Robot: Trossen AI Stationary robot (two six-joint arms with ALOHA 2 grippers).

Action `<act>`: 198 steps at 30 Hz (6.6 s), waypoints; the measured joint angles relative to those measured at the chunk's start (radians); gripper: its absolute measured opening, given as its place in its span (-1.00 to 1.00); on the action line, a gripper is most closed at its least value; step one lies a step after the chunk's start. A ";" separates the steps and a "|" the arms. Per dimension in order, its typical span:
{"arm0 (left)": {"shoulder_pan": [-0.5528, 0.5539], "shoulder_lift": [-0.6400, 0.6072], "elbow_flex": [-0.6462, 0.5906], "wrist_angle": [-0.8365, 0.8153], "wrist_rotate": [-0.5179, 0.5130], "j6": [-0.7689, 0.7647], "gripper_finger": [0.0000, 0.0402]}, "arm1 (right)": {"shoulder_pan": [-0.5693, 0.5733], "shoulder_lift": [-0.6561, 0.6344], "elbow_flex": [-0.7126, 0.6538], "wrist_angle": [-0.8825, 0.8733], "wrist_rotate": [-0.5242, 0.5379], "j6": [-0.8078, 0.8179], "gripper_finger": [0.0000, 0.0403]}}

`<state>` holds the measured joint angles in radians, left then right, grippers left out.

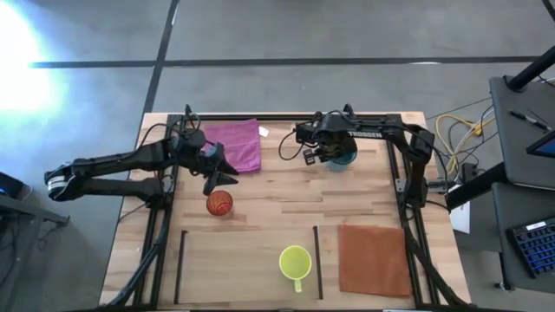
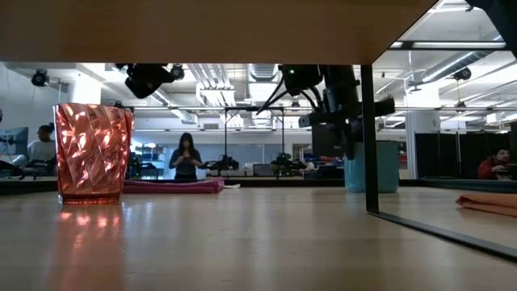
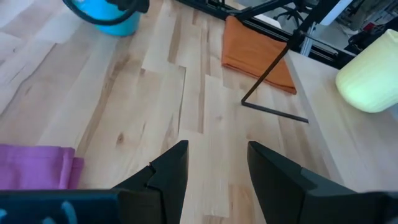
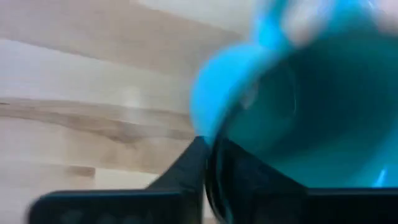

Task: Stack small to large cups/mugs on shelf
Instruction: Put the blue mug on the shelf

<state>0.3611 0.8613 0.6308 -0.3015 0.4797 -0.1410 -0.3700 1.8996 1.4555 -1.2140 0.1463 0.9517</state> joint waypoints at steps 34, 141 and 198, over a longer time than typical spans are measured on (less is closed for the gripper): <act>-0.001 -0.154 0.000 -0.137 -0.025 -0.109 -0.25 | 0.563 0.116 0.812 0.279 -0.046 0.025 -0.93; -0.369 0.441 0.199 0.591 0.532 -0.768 -0.25 | 0.789 0.292 0.899 0.158 -0.200 -1.194 -0.86; -0.489 0.397 0.254 0.163 0.032 -0.376 -0.25 | 0.793 0.294 0.897 0.142 -0.144 -1.180 -0.85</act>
<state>-0.1280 1.2579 0.8848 -0.1386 0.5114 -0.5167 0.4232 2.1934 2.3524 -1.0723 0.0022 -0.2286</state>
